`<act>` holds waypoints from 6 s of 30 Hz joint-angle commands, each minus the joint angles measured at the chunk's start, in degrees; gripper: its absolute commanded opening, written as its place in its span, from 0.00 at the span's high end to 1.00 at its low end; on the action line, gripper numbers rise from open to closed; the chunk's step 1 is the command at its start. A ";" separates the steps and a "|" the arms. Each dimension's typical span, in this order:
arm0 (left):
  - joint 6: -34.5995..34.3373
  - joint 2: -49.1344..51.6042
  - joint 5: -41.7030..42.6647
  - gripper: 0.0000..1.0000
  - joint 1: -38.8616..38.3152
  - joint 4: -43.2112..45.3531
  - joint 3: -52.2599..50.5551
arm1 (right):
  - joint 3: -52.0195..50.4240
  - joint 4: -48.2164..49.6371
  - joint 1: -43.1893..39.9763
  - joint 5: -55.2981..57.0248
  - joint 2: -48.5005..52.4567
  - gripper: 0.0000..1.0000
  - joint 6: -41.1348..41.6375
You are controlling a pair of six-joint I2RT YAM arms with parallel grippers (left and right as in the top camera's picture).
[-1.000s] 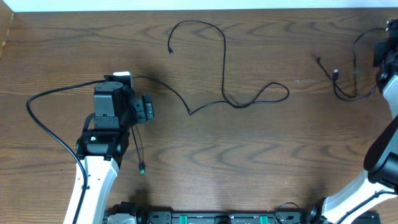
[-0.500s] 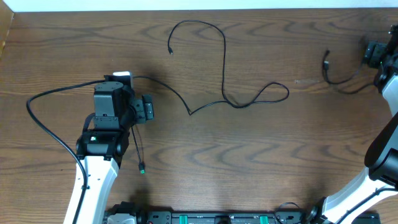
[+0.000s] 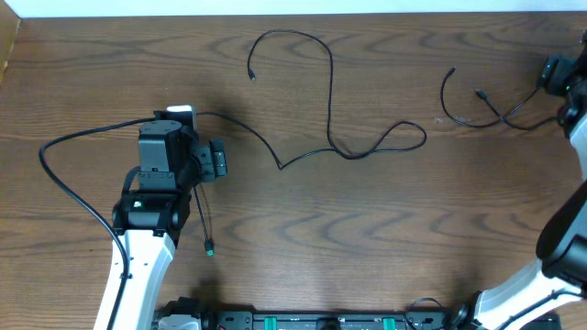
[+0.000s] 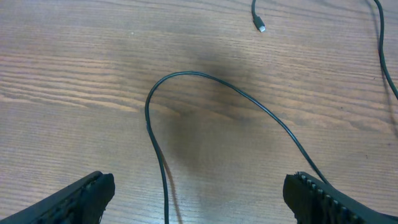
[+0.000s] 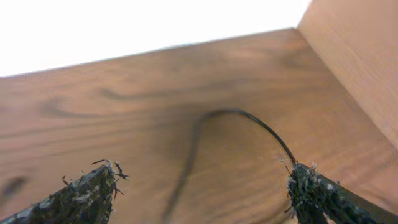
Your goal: Untangle cables
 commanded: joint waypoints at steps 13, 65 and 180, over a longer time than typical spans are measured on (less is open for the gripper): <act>-0.28 -0.39 -0.74 0.08 0.26 0.00 -0.02 | 0.37 -25.86 2.91 -23.30 -5.14 0.01 7.08; -0.28 -0.39 -0.74 0.08 0.26 0.00 -0.02 | -10.16 -11.87 25.42 23.23 13.16 0.01 46.45; -0.28 -0.39 -0.74 0.08 0.26 0.00 -0.02 | 1.46 -46.25 43.82 -3.19 5.86 0.07 -52.15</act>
